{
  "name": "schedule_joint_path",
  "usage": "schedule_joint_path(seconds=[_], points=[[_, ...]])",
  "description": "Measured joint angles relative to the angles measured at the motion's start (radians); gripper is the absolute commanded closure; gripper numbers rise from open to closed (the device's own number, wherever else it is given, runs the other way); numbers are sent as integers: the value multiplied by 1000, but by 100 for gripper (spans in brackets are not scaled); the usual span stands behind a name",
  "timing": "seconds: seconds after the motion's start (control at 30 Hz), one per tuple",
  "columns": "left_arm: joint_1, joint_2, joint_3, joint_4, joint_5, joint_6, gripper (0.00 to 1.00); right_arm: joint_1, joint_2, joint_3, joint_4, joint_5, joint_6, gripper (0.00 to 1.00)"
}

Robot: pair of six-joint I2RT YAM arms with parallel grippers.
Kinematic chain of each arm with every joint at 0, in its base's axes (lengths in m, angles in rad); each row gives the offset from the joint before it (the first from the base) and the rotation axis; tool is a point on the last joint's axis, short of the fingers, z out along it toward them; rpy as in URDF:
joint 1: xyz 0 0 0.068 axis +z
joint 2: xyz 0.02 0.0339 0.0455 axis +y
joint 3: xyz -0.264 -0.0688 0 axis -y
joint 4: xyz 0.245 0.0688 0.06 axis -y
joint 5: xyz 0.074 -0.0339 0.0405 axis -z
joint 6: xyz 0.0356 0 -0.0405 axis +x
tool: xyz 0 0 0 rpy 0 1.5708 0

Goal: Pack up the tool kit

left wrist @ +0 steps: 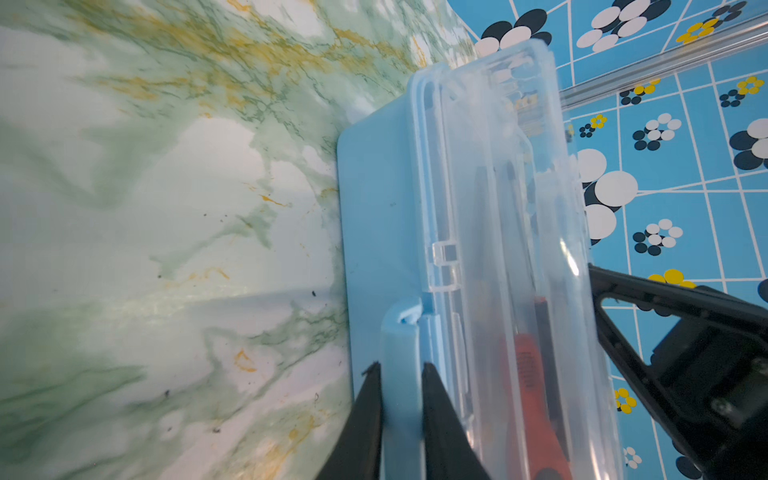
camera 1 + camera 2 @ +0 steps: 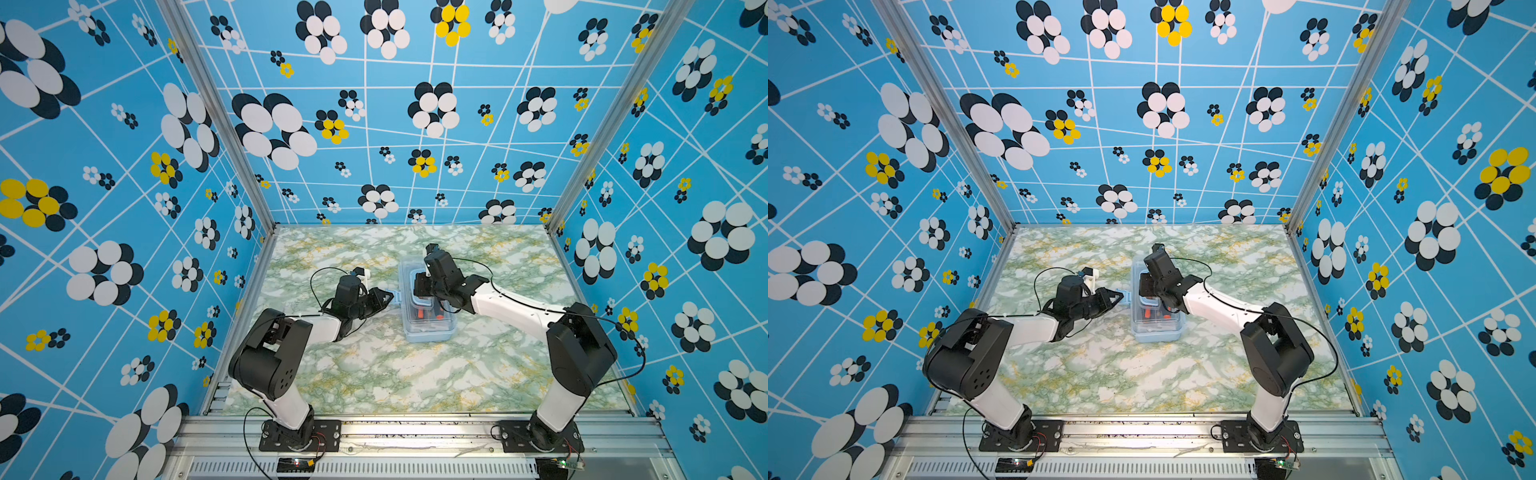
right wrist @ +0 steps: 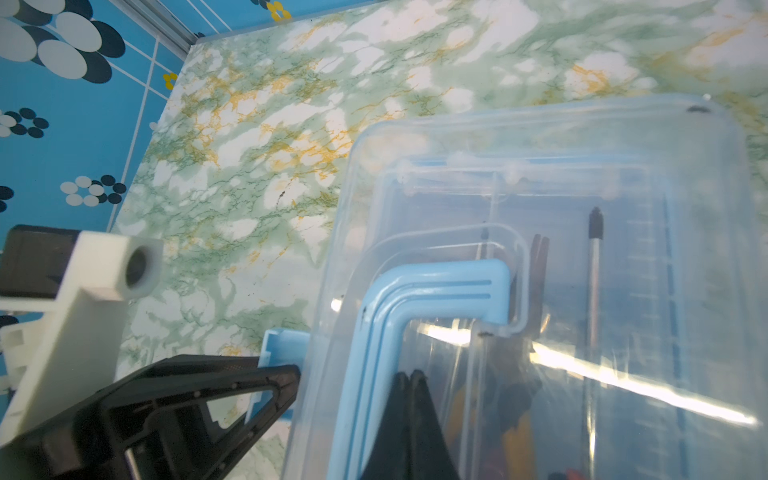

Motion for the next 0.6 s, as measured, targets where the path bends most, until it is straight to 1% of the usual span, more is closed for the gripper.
schedule_joint_path(seconds=[0.1, 0.17, 0.47, 0.6], points=[[-7, -20, 0, -1, 3, 8, 65, 0, 0, 0, 0, 0, -4, 100], [-8, -30, 1, -1, 4, 10, 64, 0, 0, 0, 0, 0, -7, 100], [-8, -53, 2, 0, 3, 10, 63, 0, 1, 0, 0, 0, -11, 100], [-8, -72, 2, 0, 4, 10, 65, 0, 1, 0, 0, 0, -11, 100]])
